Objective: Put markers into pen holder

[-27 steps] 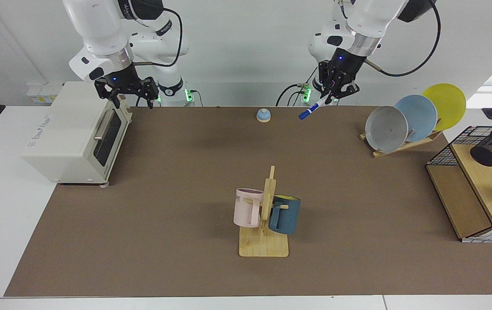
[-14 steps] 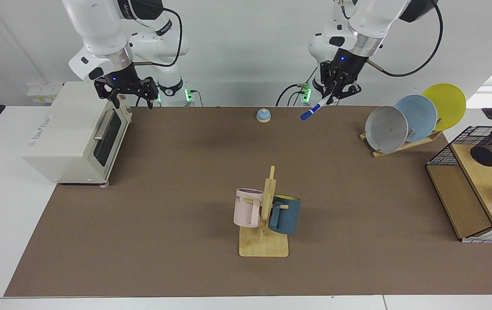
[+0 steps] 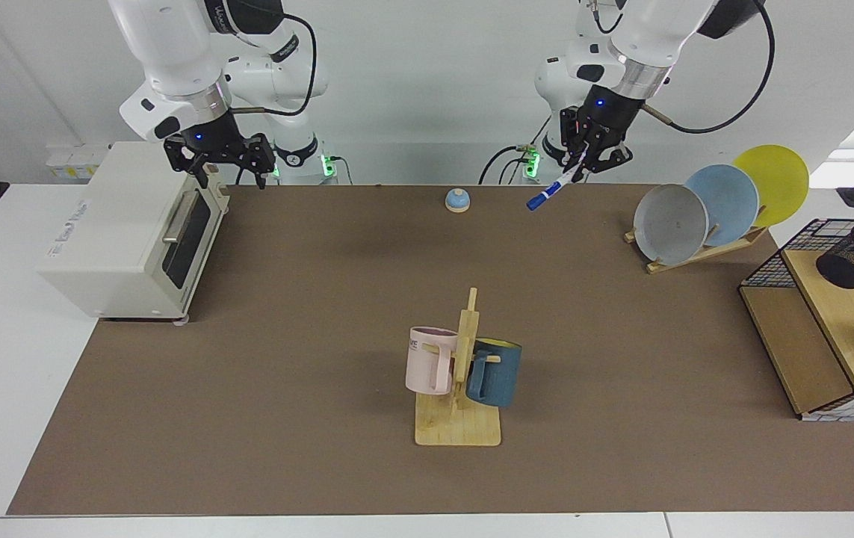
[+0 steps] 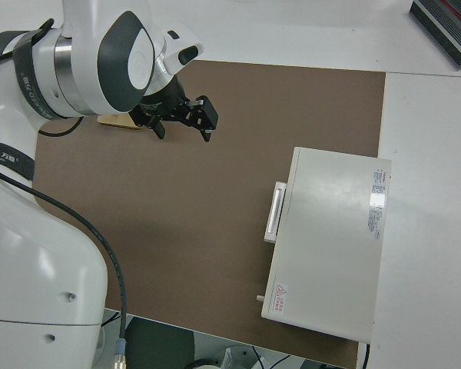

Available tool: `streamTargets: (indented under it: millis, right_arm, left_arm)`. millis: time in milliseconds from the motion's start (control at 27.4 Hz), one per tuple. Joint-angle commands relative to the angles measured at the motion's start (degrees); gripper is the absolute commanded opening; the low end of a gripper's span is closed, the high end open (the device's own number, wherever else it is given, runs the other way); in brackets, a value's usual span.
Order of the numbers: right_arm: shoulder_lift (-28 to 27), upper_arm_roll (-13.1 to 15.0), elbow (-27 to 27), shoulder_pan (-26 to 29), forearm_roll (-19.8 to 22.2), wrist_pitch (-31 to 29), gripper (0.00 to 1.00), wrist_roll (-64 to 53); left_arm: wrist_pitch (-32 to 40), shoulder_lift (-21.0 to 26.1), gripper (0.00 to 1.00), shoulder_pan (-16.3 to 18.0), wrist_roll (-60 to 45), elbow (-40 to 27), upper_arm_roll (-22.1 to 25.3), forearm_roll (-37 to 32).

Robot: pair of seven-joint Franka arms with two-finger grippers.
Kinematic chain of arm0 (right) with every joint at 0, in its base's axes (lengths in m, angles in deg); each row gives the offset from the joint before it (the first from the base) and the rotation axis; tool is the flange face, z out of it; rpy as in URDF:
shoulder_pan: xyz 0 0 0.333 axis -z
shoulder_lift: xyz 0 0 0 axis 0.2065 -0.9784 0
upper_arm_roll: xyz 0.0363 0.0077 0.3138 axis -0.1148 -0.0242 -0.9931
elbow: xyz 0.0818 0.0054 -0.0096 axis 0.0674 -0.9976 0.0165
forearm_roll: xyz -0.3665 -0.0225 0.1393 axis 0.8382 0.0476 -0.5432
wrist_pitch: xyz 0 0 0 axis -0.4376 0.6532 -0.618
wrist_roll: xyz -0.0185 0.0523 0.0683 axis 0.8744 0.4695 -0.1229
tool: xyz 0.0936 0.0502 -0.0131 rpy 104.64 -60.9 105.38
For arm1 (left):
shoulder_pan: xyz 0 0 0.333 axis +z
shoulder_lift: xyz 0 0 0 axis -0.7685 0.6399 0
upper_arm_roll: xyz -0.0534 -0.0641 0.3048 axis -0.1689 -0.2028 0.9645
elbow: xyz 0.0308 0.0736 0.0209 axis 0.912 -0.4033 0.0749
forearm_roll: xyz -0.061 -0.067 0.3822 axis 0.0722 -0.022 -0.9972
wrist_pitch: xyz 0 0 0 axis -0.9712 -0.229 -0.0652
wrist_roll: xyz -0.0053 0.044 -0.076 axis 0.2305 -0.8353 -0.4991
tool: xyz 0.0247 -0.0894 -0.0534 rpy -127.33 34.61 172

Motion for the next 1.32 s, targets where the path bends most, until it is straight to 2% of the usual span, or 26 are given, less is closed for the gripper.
streamTargets:
  millis: [0, 219, 292, 402, 658, 950, 1279]
  right_arm:
    - [1.1, -0.2, -1.5, 0.4, -0.5, -1.6, 1.00, -1.4]
    - [1.1, -0.2, -1.5, 0.4, -0.5, -1.6, 1.00, -1.4]
    - [1.1, -0.2, -1.5, 0.5, -0.5, -1.6, 1.00, -1.4]
    - [1.1, -0.2, -1.5, 0.5, -0.5, -1.6, 1.00, -1.4]
    - [1.1, -0.2, -1.5, 0.4, -0.5, -1.6, 1.00, -1.4]
    - [1.1, -0.2, -1.5, 0.4, -0.5, -1.6, 1.00, -1.4]
    - [1.1, -0.2, -1.5, 0.4, -0.5, -1.6, 1.00, -1.4]
  left_arm:
    - [1.3, -0.4, 0.00, 0.9, 0.0, 0.7, -0.1, -2.8]
    - [1.4, -0.5, 0.00, 0.9, 0.5, 0.5, 2.0, -3.3]
    - [1.4, -0.4, 0.00, 0.0, 2.6, 0.6, 5.5, -4.2]
    - [1.4, -0.4, 0.00, -1.6, 10.9, 0.7, 10.0, -6.2]
    - [0.4, -0.4, 0.00, -1.7, 26.9, 0.7, 16.8, -15.8]
    - [-7.5, 0.2, 0.00, -2.7, 37.5, 1.0, 22.6, -31.0]
    - [-17.7, 4.2, 0.00, -2.7, 57.7, 4.7, 32.9, -38.1]
